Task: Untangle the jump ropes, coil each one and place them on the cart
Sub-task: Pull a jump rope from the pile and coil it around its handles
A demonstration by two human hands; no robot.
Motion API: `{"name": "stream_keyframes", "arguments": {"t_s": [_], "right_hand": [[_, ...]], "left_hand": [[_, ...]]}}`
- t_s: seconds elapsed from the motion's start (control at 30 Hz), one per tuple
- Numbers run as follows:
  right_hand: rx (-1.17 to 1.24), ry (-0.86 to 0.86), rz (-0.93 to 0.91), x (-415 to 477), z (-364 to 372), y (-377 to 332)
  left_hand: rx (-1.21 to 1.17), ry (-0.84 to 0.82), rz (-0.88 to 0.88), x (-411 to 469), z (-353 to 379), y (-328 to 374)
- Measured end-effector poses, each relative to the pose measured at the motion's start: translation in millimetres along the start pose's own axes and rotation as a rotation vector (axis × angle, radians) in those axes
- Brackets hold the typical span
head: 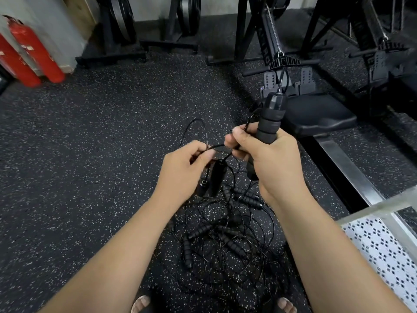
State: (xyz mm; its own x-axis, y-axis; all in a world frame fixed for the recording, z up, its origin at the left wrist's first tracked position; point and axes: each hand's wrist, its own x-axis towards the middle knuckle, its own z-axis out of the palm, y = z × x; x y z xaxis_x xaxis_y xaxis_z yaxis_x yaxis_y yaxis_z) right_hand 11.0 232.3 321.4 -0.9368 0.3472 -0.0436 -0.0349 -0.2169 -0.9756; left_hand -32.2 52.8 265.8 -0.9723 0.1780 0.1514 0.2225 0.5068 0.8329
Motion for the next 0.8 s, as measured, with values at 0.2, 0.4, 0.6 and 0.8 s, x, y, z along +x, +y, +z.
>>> {"name": "stream_keyframes", "arguments": {"t_s": [0.2,0.4,0.6,0.8], "right_hand": [[-0.006,0.005,0.000,0.3,1.5,3.5],[-0.001,0.027,-0.013,2.6,-1.3,1.8],[0.034,0.000,0.005,-1.2,3.6,0.7],[0.066,0.000,0.024,-1.3,3.9,-1.1]], "left_hand": [[0.001,-0.184,-0.120,0.0,-0.3,-0.6],[-0.072,-0.302,-0.141,-3.9,0.3,8.1],[-0.032,-0.276,0.025,-7.1,10.7,11.1],[-0.016,-0.409,-0.073,-6.3,16.2,9.0]]}}
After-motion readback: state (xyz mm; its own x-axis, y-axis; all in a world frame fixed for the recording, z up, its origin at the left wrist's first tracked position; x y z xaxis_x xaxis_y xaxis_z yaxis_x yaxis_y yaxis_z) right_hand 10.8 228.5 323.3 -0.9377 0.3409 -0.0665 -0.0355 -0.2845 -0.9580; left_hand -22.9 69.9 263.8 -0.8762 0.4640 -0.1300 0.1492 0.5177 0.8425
